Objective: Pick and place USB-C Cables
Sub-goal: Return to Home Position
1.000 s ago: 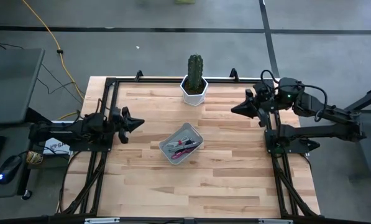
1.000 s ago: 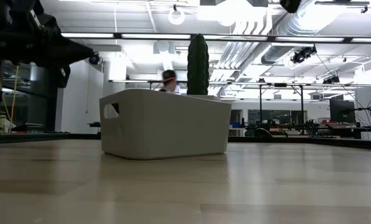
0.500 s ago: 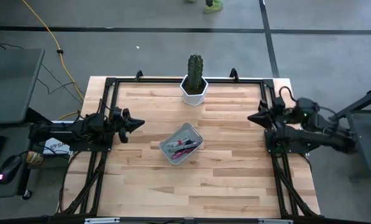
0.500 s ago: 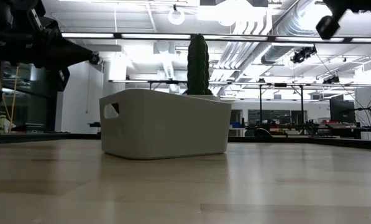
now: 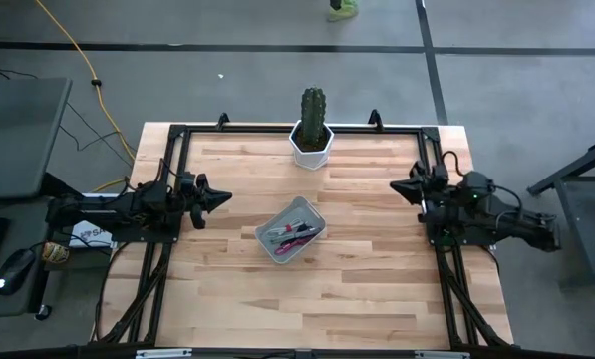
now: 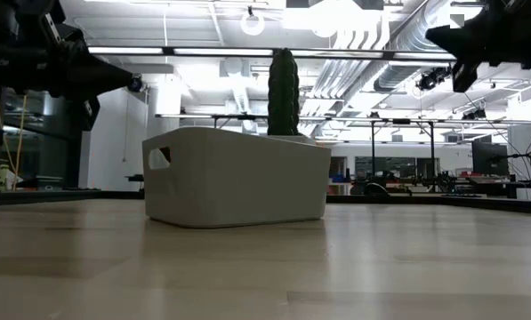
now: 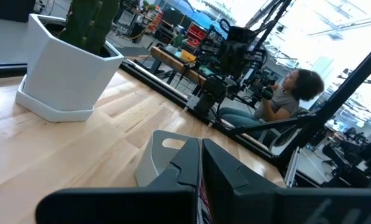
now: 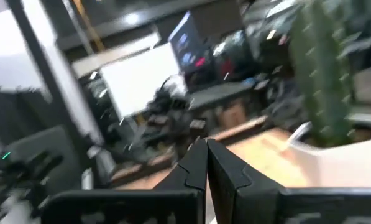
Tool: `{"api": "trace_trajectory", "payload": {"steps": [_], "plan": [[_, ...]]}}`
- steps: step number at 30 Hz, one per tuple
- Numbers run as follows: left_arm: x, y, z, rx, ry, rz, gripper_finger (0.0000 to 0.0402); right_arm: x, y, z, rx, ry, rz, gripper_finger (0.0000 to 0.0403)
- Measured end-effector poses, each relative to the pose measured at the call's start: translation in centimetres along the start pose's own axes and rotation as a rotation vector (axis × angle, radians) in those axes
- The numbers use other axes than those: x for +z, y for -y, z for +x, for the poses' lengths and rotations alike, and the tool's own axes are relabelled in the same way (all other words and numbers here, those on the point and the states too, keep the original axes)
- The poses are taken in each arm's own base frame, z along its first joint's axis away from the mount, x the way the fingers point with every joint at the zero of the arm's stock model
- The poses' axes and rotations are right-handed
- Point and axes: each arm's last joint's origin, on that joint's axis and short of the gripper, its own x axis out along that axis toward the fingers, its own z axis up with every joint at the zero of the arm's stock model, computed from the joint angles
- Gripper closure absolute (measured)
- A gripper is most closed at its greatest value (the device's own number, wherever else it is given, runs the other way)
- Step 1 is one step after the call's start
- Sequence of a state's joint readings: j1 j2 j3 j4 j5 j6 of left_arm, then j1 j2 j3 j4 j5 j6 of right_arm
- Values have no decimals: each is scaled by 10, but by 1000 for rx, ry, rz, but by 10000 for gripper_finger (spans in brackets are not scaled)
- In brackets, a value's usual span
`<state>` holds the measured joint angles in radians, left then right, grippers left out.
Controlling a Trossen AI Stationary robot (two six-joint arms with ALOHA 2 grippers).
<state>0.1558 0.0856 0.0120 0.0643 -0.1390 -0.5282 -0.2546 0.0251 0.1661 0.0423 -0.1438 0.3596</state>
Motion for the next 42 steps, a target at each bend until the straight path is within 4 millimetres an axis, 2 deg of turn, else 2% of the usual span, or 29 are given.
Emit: {"api": "trace_trajectory", "payload": {"steps": [6,13,21,28,42], "plan": [[0,0,0,0,0,0,401,-30,14,3,-31,92,55,403],[0,0,0,2,0,0,401,-36,11,4,-12,22,79,403],[0,0,0,3,1,-1,401,-53,9,3,-99,-109,44,403],[0,0,0,3,1,0,401,-54,7,3,-88,-124,-50,403],[0,0,0,2,1,-1,401,-54,7,3,-87,-126,-55,403]]}}
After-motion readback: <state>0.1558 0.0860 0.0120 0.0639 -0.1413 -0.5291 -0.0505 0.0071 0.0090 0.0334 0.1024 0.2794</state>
